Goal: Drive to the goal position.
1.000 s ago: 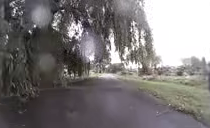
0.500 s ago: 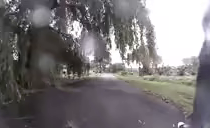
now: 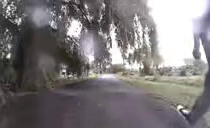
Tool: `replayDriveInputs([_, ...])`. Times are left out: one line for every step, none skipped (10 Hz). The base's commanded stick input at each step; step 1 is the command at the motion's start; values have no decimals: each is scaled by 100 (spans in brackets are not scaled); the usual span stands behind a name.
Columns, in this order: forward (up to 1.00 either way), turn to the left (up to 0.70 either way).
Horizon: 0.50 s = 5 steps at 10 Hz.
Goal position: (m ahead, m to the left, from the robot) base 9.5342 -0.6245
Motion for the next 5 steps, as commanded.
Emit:
replayDriveInputs([85, 0])
replayDriveInputs([85, 0])
replayDriveInputs([85, 0])
replayDriveInputs([85, 8])
replayDriveInputs([85, 22])
